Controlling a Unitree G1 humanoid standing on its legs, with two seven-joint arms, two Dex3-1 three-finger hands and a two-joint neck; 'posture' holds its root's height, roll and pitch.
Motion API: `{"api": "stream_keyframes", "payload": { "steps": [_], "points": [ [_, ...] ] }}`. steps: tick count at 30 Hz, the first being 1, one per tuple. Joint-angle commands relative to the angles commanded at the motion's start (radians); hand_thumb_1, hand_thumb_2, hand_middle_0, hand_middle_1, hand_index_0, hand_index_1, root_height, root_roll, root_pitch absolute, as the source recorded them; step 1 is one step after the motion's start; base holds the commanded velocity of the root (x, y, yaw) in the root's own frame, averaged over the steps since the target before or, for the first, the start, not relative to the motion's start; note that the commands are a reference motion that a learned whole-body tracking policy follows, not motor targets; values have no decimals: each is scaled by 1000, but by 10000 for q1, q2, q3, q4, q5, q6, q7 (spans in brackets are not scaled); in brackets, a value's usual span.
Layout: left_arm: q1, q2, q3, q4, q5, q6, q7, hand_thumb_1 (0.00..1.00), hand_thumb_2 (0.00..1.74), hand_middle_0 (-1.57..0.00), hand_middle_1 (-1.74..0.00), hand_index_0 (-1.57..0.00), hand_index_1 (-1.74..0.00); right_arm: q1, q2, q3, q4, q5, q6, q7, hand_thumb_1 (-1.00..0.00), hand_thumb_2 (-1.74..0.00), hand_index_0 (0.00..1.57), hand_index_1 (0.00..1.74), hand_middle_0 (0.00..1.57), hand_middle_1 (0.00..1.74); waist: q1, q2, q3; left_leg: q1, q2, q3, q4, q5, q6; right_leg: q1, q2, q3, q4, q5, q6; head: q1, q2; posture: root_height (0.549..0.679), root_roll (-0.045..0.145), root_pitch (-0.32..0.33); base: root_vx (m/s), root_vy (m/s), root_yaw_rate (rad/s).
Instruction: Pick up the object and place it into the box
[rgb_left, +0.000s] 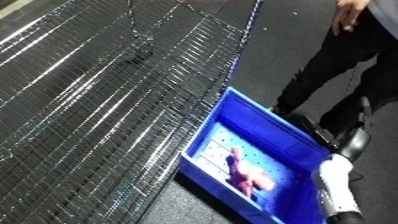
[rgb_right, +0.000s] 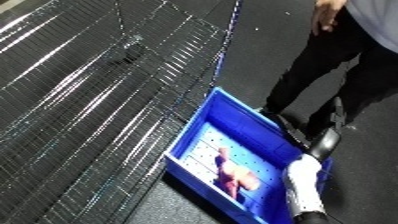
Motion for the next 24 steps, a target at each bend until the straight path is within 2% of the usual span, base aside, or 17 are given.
{"api": "stream_keyframes", "payload": {
  "steps": [4, 8, 16, 24],
  "points": [
    [23, -11, -9, 10, 39, 23, -23, 1000, 1740, -1570, -1740, -1570, -1740, -22, 190, 209, -158, 166, -81, 238, 0, 0, 0, 0, 0, 0, 59, -36, -39, 5, 21, -10, -39, 30, -3, -2, 23, -7, -7, -26, 4, -269, -90, 653, 93, -130, 4, -15, 5],
    [28, -12, 42, -11, 14, 96, -95, 1000, 1740, -1570, -1740, -1570, -1740, 42, 383, 688, -632, 242, -70, 836, 0, 0, 0, 0, 0, 0, 155, -142, -41, -16, 41, -35, -51, 65, -5, -23, 52, -7, 5, -41, 7, -788, -209, 653, 93, -131, 4, -18, 6],
    [129, -101, 399, -13, -143, 287, -180, 1000, 1740, -1570, -1740, -1570, -1740, 228, 719, 2103, -2290, -530, 538, 1857, 0, 0, 0, 0, 0, 0, 463, -417, -23, -91, 42, -172, -85, 171, -27, -13, 114, -60, 56, -44, -1, -2069, -336, 652, 88, -136, -5, -23, 55],
    [303, -277, 650, -30, -243, 437, -129, 1000, 1740, -1570, -1740, -1570, -1740, 10, 1138, 3490, -2985, -446, 877, 2760, 0, 0, 0, 0, 0, 0, 991, -697, 30, -214, 37, -385, 19, 189, -25, 3, 162, -146, 198, -83, -3, -3608, -391, 649, 78, -144, -12, -23, 88]
  ]
}}
